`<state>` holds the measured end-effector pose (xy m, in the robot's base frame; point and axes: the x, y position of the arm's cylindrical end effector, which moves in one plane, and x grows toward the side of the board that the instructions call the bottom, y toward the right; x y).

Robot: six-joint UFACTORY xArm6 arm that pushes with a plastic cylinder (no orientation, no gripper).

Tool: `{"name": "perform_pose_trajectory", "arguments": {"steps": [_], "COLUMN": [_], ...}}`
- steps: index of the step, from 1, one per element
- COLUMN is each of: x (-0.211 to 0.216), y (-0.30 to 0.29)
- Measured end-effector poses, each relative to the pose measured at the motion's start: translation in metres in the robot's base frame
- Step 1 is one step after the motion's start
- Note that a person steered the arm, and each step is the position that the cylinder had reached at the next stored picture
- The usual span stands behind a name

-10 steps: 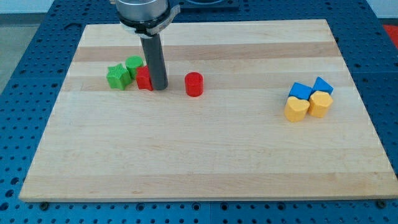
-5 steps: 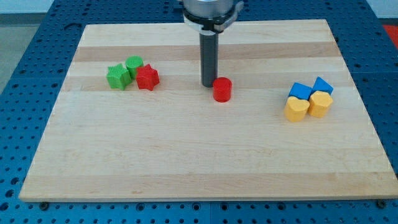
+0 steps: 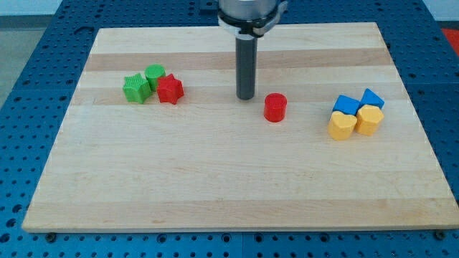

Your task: Slide red circle towards the group of blocks

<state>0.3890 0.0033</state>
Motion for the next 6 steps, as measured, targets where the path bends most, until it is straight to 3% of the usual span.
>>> {"name": "perform_pose_trajectory", "arguments": {"steps": [2,6], "x": [0.012,0.016], "y": [-0.007,0.044]}}
